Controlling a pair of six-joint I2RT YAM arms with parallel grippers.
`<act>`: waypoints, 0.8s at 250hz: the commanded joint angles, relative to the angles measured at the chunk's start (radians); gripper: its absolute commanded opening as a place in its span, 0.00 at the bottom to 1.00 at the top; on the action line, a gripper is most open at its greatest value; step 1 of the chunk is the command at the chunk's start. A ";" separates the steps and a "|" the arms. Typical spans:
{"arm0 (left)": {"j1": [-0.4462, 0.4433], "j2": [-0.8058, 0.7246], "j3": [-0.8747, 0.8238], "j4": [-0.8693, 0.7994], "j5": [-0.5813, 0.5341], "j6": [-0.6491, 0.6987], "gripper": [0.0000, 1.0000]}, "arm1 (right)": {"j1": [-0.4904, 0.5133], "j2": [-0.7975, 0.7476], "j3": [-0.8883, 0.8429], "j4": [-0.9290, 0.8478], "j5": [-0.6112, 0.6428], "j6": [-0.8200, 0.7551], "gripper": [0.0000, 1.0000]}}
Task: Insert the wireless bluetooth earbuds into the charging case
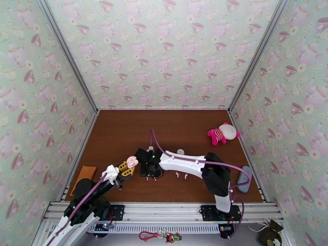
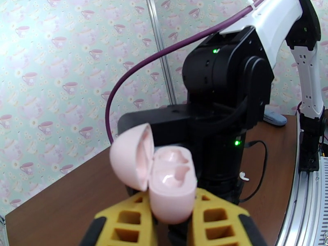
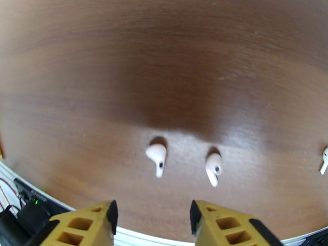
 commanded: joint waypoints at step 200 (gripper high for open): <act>-0.001 -0.014 -0.007 0.005 0.020 0.029 0.00 | 0.028 0.191 0.140 -0.069 0.069 -0.011 0.42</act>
